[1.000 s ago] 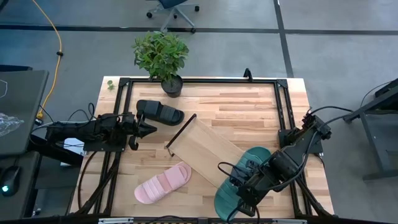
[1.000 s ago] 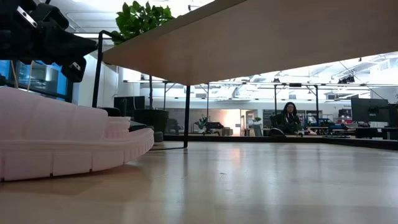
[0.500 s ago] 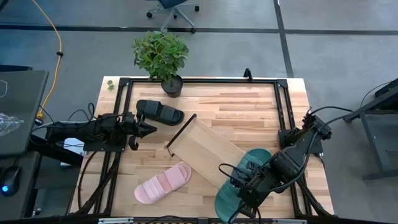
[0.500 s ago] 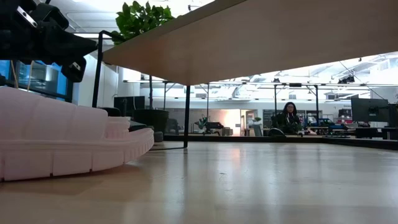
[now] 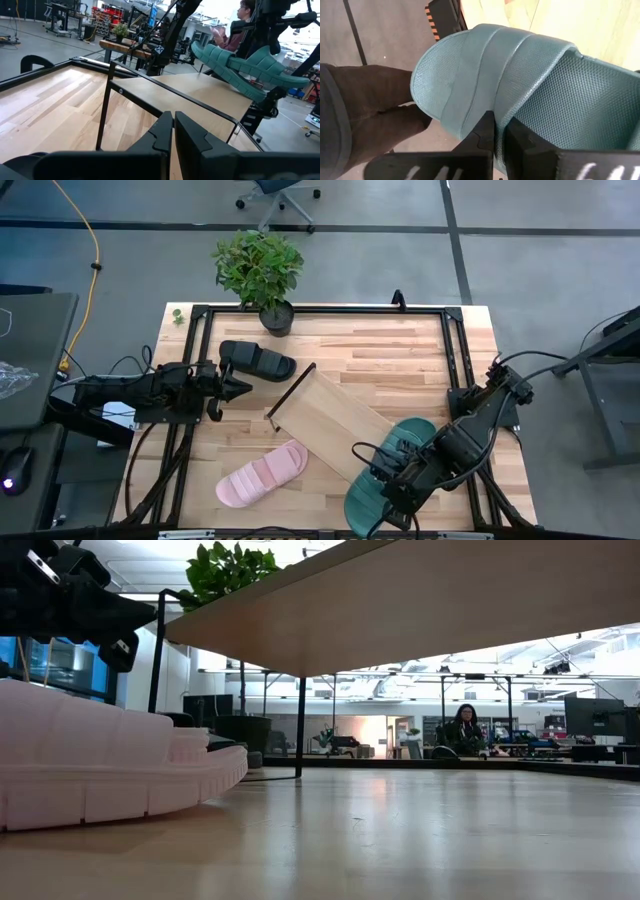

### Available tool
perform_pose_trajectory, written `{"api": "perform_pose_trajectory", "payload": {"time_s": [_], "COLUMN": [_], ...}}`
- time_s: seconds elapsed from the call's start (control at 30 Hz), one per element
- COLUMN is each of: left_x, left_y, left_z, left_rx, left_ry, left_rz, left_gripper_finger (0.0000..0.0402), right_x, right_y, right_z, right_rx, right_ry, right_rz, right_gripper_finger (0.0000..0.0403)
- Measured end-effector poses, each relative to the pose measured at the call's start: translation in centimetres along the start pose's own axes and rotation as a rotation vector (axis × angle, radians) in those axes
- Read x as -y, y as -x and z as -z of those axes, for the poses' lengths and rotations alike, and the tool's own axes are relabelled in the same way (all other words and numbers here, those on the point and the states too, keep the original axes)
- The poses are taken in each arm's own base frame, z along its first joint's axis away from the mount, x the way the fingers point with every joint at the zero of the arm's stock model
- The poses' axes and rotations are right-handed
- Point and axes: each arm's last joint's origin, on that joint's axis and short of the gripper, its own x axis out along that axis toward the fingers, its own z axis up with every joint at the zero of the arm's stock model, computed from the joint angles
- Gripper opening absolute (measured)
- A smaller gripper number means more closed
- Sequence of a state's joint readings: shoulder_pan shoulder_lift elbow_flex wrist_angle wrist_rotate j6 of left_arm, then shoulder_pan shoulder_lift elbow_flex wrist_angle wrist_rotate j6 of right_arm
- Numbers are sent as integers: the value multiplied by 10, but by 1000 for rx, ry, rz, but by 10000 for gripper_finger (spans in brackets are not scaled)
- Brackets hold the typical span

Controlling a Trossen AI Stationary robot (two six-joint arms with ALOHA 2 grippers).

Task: Pick and place slides into the shelf
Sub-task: Put the green pair of slides on the shelf

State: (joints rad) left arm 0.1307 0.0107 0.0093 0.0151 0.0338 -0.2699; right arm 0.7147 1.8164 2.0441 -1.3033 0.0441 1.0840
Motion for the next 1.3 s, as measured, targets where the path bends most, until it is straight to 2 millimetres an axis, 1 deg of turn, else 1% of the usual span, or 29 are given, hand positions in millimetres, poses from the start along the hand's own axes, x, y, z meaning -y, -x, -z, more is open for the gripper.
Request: {"api": "perform_pose_trajectory", "payload": {"time_s": [0.27, 0.43, 0.97, 1.3], "left_x": [0, 0, 0, 0], "left_y": [0, 0, 0, 0], "left_z": [0, 0, 0, 0], "left_rx": [-1, 0, 0, 0], "left_ry": [-2, -3, -3, -3], "left_rz": [0, 0, 0, 0], "left_gripper_finger": [10, 10, 10, 10], "right_x": [0, 0, 0, 0], "right_y": [-1, -11, -11, -11], "right_z": [0, 1, 1, 1], "right_rx": [1, -29, -18, -23], "right_ry": [-9, -13, -15, -26], "right_rz": [1, 3, 3, 1], "right_gripper_finger": [0, 0, 1, 37]}}
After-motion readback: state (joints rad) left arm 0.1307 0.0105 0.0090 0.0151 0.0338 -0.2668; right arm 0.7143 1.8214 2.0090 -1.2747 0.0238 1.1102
